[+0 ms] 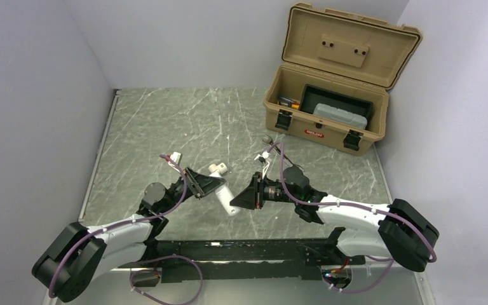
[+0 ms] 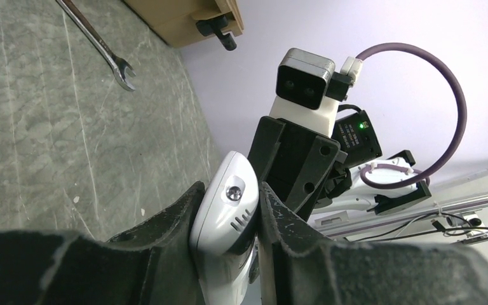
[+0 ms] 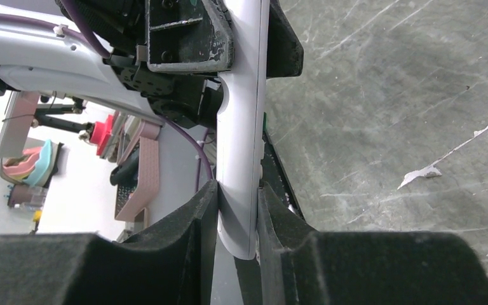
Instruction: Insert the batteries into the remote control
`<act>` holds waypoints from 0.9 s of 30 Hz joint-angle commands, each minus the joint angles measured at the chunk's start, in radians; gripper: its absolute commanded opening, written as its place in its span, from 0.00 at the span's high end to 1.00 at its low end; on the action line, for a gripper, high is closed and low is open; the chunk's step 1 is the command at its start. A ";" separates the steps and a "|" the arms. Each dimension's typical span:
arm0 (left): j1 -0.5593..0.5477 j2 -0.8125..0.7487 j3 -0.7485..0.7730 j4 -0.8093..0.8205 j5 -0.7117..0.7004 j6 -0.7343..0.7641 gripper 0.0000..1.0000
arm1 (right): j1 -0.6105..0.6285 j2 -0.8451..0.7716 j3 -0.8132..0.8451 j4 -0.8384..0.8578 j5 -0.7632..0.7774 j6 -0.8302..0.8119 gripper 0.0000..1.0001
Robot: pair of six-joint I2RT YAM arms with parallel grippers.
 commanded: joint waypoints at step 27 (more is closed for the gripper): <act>-0.004 0.010 0.002 0.062 0.002 -0.005 1.00 | 0.001 -0.022 0.015 -0.006 0.049 -0.052 0.44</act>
